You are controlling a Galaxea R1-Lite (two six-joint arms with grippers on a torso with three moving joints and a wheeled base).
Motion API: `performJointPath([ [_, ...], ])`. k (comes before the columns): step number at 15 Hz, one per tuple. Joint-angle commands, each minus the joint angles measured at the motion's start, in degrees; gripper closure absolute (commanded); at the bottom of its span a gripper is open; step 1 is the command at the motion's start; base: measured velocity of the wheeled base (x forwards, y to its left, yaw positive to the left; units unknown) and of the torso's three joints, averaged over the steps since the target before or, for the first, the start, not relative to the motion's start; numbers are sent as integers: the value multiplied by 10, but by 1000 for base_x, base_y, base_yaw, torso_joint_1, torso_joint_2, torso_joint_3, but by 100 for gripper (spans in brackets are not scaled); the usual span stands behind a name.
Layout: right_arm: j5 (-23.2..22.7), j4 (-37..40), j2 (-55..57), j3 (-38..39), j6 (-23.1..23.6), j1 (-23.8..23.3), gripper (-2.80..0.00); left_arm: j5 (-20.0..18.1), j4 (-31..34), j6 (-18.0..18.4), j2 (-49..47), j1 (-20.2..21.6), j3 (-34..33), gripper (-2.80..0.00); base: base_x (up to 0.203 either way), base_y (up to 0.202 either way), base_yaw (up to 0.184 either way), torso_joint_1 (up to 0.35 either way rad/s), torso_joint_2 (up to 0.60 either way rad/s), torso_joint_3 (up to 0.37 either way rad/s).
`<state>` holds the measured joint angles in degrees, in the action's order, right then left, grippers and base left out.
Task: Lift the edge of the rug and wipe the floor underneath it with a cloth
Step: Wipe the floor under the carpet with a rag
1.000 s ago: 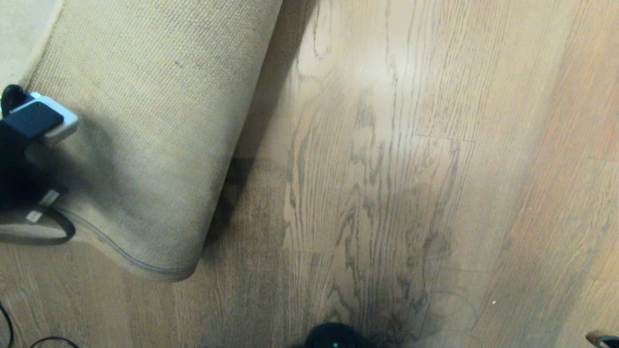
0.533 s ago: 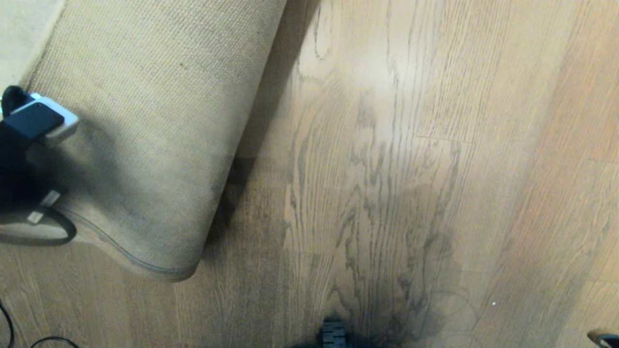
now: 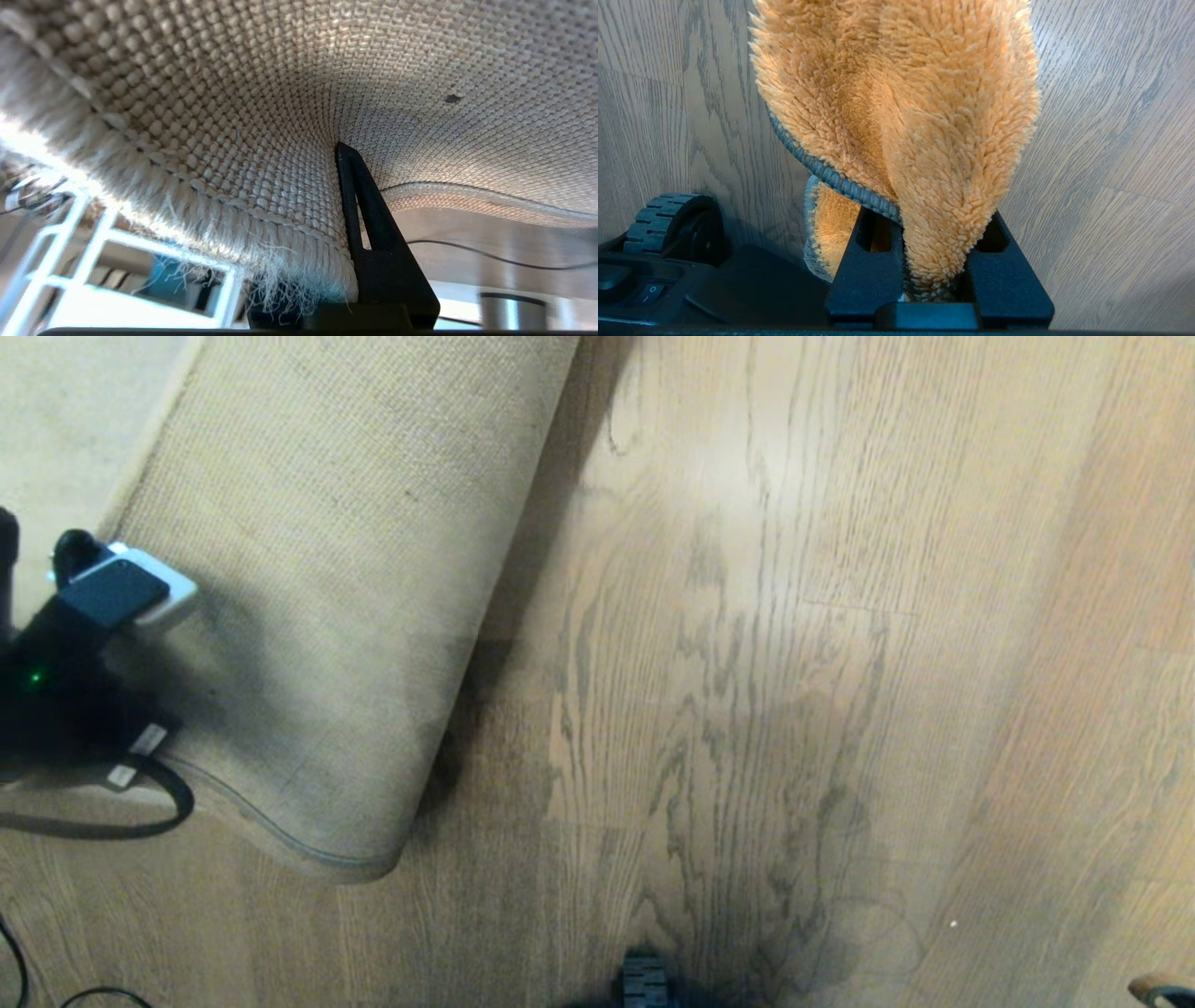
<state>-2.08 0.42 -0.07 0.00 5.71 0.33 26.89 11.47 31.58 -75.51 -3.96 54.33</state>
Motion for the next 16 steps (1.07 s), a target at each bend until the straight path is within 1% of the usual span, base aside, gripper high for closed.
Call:
performJointPath([
  [1, -1, 0, 1, 0, -2, 0, 0, 1, 0, -18, -16, -40, -4, 0, 0, 0, 0, 0, 0, 0],
  [2, -1, 0, 1, 0, -3, 0, 0, 2, 1, -30, -20, -60, -6, 0, 0, 0, 0, 0, 0, 0],
  [3, -1, 0, 1, 0, -3, 0, 0, 2, 5, -34, -23, -76, -8, 0, 0, 0, 0, 0, 0, 0],
  [6, -1, 0, 1, 0, -3, 0, 0, -2, 61, -33, -39, -91, 0, 0, 0, 0, 0, 0, 0, 0],
  [8, -2, 0, 1, 0, -3, 0, 0, -34, 102, -24, -42, -100, 8, 0, 0, 0, 0, 0, 0, 0],
  [9, -2, 0, 1, 0, -4, 0, 0, -45, 116, 3, -42, -99, 14, 0, 0, 0, 0, 0, 0, 0],
  [11, -2, 0, 1, 0, -5, 0, 0, -64, 123, 69, -42, -96, 17, 0, 0, 0, 0, 0, 0, 0],
  [13, -2, 0, 1, 0, -6, 0, 0, -76, 121, 113, -44, -95, 21, 0, 0, 0, 0, 0, 0, 0],
  [14, -2, 0, 1, 0, -5, 0, 0, -82, 119, 117, -51, -98, 23, 0, 0, 0, 0, 0, 0, 0],
  [16, -2, 0, 1, 0, -3, 0, 0, -91, 82, 116, -67, -108, 21, 0, 0, 0, 0, 0, 0, 0],
])
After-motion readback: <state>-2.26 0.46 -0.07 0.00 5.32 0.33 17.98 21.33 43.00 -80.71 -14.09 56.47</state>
